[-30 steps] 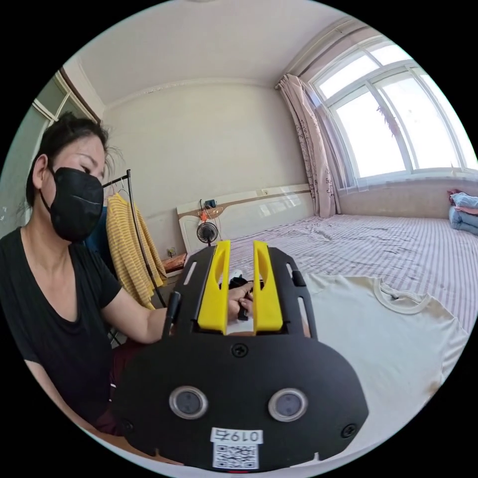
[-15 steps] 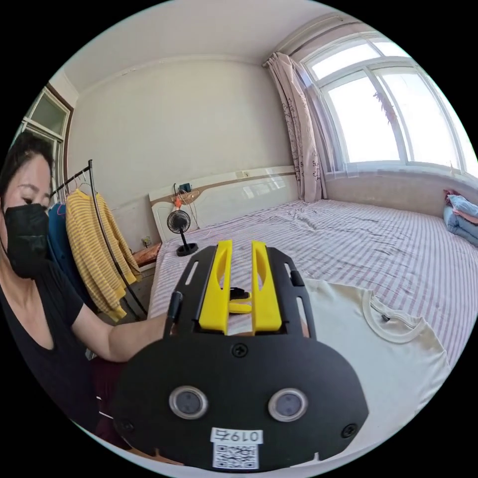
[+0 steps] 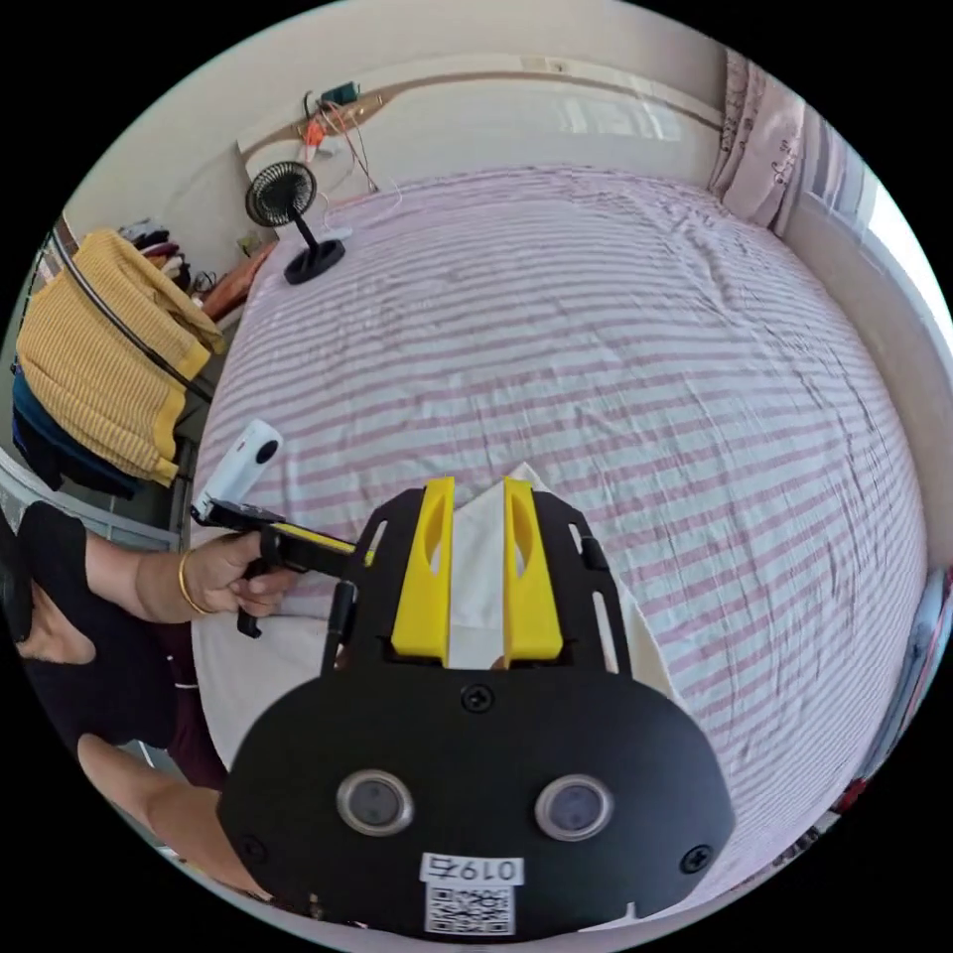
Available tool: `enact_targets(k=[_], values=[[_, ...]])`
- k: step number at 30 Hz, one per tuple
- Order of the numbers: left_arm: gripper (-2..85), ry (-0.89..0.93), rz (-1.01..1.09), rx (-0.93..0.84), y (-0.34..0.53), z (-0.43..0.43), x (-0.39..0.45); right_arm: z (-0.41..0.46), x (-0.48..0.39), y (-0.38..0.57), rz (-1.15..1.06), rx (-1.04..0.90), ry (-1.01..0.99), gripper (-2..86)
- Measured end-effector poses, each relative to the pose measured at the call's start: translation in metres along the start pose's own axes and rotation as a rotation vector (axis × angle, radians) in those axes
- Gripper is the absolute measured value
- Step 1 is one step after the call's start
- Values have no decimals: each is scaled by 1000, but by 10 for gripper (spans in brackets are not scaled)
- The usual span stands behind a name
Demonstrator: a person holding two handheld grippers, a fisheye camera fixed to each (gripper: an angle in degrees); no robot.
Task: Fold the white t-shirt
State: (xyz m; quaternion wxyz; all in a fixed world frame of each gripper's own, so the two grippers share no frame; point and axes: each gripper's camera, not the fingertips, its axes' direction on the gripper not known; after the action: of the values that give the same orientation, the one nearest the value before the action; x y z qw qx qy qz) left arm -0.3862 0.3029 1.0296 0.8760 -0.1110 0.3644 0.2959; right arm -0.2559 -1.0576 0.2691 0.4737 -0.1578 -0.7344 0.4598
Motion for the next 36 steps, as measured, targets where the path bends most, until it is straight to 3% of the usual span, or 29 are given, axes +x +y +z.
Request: enact_targets(k=[6, 10, 16, 21, 30, 36], values=[[23, 4, 27, -8, 8, 7, 2, 37, 23, -114, -137, -219, 141, 39], [26, -7, 45, -14, 16, 14, 6, 53, 40, -164, -197, -339, 125, 24], [29, -1, 54, -20, 32, 23, 12, 65, 65, -206, -201, -410, 106, 68], [28, -7, 61, -19, 48, 32, 18, 73, 90, -215, -177, -418, 68, 38], [18, 20, 98, -8, 89, 52, 35, 53, 131, -172, -155, -212, -29, -8], [15, -60, 251, 20, 127, 64, 75, 34, 155, -104, -139, -12, -51, -8]])
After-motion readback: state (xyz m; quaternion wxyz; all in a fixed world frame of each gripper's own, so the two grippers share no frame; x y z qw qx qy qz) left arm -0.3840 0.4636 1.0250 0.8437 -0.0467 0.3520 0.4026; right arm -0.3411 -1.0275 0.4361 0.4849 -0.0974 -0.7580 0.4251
